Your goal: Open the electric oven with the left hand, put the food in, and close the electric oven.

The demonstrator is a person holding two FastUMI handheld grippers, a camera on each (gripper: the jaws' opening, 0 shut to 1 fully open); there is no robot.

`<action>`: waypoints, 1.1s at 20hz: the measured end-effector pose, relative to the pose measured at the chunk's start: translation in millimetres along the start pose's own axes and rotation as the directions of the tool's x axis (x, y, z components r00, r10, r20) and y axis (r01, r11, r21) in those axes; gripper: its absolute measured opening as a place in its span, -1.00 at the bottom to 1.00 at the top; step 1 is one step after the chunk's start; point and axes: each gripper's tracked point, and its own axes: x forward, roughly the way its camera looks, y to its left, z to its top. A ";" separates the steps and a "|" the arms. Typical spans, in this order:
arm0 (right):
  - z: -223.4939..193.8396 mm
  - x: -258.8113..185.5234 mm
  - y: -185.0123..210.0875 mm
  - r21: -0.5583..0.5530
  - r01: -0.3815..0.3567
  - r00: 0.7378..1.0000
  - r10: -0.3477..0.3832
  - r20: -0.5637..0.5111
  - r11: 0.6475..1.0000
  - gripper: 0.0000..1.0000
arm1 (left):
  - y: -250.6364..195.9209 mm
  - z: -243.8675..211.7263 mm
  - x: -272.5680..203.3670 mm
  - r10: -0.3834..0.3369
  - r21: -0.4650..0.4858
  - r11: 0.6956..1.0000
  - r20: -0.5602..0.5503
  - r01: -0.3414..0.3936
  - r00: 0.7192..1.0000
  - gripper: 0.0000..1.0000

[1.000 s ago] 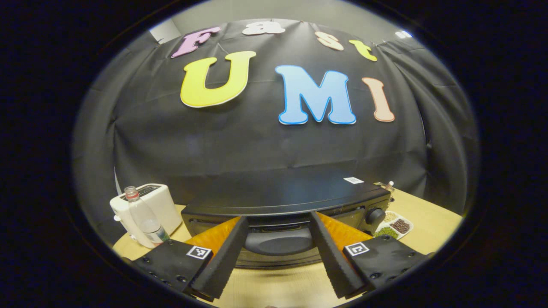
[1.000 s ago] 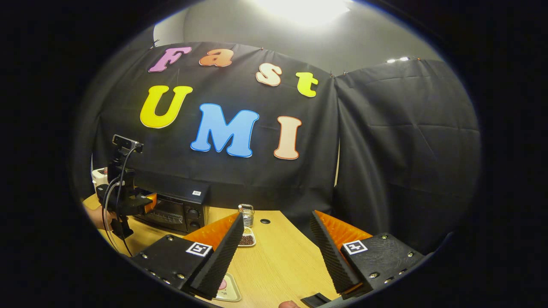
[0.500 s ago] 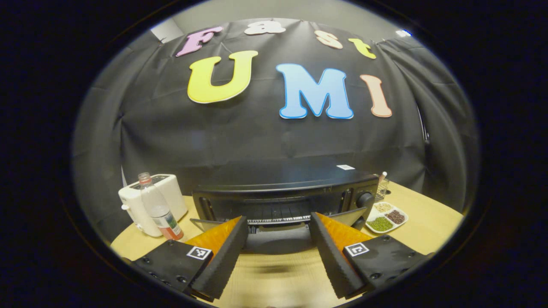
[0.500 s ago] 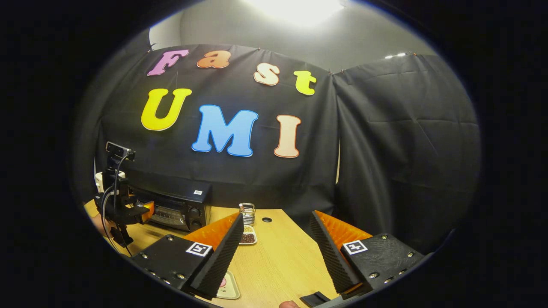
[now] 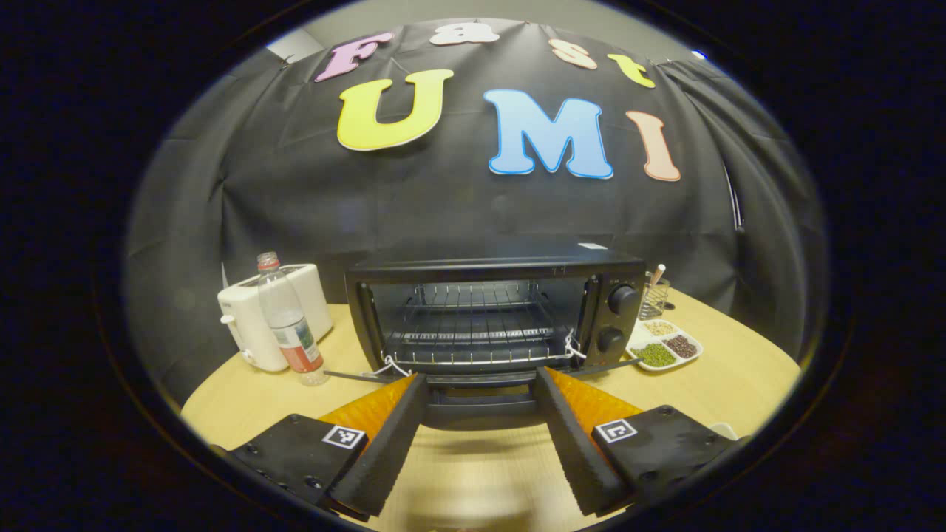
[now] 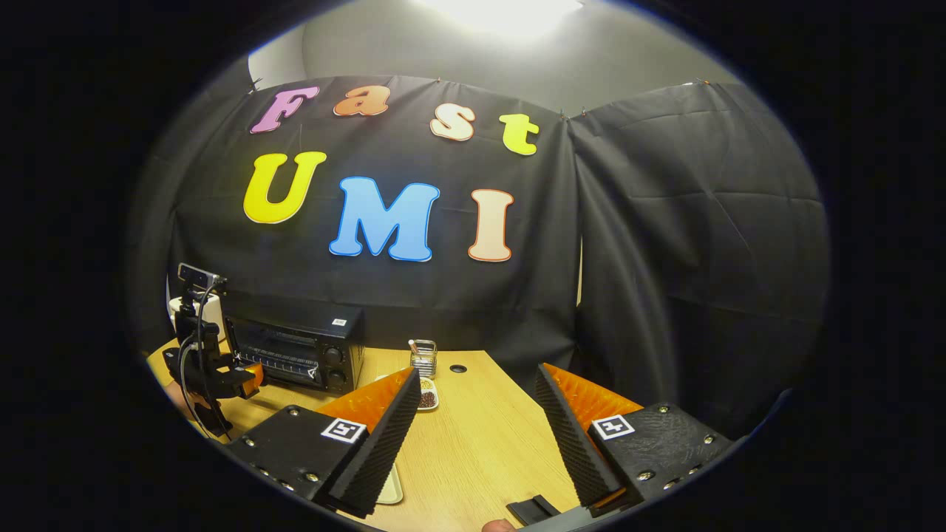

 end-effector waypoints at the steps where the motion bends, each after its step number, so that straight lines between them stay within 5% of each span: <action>1: -1.5 -2.0 -1.8 0.003 -0.002 1.000 0.002 -0.005 1.000 0.91 | -0.2 -6.6 -2.9 0.004 -0.001 1.000 -0.013 -0.004 1.000 1.00; 4: -8.1 -7.2 -5.8 0.003 -0.008 1.000 0.009 -0.019 1.000 0.92 | -1.0 -25.2 -7.4 0.021 0.004 1.000 -0.048 -0.021 0.999 1.00; 6: -11.2 -11.3 -7.2 -0.002 -0.018 1.000 0.018 -0.026 1.000 0.91 | -1.1 -37.8 -9.8 0.032 -0.015 0.999 -0.067 -0.033 0.997 0.82; 7: -12.9 -13.4 -8.5 -0.005 -0.023 0.999 0.023 -0.031 1.000 0.91 | -0.9 -43.3 -11.3 0.039 -0.023 0.999 -0.078 -0.041 0.996 1.00; 14: -19.9 -16.6 -7.4 0.006 -0.085 0.995 0.085 -0.053 0.996 0.91 | -6.2 -77.3 -36.3 0.056 -0.013 0.998 -0.136 -0.058 0.989 0.96; 22: -33.3 17.7 29.2 0.091 -0.217 0.967 0.227 -0.113 0.972 0.92 | -9.9 3.5 -92.0 0.007 -0.005 1.000 0.025 -0.007 1.000 0.95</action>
